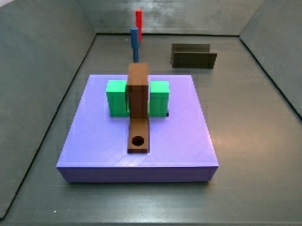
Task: Pick up the blue object. Move up. Move to above the board. Insert the blue object.
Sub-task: Pick up the blue object.
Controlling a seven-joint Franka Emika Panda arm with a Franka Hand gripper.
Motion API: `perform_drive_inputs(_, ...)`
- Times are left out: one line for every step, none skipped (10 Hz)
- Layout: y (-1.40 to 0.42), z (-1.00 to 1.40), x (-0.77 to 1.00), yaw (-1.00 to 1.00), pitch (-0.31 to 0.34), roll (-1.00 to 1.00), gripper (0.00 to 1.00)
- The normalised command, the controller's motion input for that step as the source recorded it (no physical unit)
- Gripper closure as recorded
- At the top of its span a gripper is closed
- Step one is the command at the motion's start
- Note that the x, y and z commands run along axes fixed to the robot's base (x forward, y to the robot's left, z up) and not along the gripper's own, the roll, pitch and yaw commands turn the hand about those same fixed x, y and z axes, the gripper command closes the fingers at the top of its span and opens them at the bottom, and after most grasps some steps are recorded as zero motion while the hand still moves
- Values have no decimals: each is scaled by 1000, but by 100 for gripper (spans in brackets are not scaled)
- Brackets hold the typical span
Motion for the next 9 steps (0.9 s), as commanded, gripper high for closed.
perform_drive_inputs(-266, -37, 0, 54, -16, 0, 0)
perform_drive_inputs(-440, -169, -89, 146, -60, 0, 0)
perform_drive_inputs(-503, -231, -114, 171, -83, 0, 0)
perform_drive_inputs(-437, -209, -91, 154, -81, 0, 0)
perform_drive_inputs(-297, -217, -51, 51, -70, 0, 0)
perform_drive_inputs(-154, -360, -54, 0, -96, 0, 0)
perform_drive_inputs(0, -537, 0, -83, -86, 0, 0)
perform_drive_inputs(0, -574, -6, -200, -73, 43, 0)
perform_drive_inputs(0, -517, 0, -269, -19, 123, 0)
